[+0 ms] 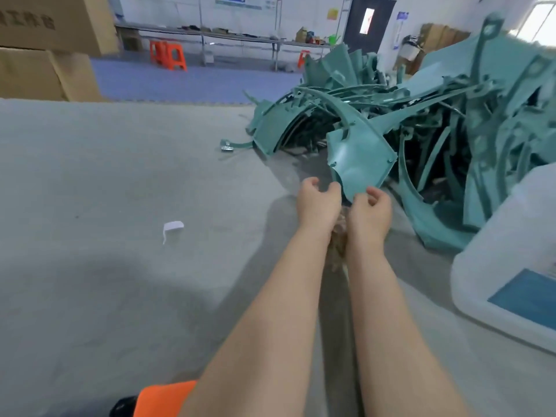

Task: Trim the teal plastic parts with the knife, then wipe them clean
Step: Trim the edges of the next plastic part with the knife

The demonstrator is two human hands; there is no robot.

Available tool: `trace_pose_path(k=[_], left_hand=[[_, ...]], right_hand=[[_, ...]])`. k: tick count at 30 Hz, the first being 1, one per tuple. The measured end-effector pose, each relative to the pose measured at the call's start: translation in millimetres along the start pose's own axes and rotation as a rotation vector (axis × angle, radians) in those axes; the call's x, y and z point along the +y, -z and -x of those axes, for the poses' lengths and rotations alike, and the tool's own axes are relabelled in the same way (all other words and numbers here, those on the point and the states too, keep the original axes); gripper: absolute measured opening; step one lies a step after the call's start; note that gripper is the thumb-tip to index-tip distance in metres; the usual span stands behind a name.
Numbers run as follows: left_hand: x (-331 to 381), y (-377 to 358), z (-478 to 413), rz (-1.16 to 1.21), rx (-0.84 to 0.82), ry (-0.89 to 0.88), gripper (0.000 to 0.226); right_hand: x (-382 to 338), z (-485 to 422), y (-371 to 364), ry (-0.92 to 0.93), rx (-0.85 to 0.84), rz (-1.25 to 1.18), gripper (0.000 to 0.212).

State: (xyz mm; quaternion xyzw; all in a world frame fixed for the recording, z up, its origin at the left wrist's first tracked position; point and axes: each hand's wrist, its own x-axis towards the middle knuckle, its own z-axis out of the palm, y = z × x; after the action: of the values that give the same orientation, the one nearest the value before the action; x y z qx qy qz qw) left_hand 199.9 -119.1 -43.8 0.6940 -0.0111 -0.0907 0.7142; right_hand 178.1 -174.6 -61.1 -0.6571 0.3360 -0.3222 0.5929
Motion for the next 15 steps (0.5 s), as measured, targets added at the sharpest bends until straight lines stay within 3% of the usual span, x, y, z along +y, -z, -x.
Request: trace_pose_path(k=[4, 7, 9, 11, 13, 15], left_hand=[[6, -15, -26, 0.058, -0.043, 0.023, 0.050], [2, -23, -33, 0.124, -0.122, 0.089, 0.037], [-3, -25, -37, 0.180, -0.180, 0.121, 0.034], [-7, -24, -39, 0.241, -0.207, 0.135, 0.032], [-8, -22, -41, 0.291, -0.191, 0.114, 0.023], [-5, -18, -42, 0.368, -0.134, 0.067, 0.015]], right_hand=[[3, -27, -2, -0.220, -0.019, -0.412, 0.041], [8, -39, -1, -0.313, -0.080, -0.541, 0.052], [12, -43, -1, -0.366, -0.129, -0.612, 0.044], [11, -43, 0, -0.365, -0.156, -0.537, 0.028], [8, -39, -1, -0.229, -0.150, -0.352, 0.013], [-3, -31, -2, -0.082, -0.166, -0.280, 0.021]])
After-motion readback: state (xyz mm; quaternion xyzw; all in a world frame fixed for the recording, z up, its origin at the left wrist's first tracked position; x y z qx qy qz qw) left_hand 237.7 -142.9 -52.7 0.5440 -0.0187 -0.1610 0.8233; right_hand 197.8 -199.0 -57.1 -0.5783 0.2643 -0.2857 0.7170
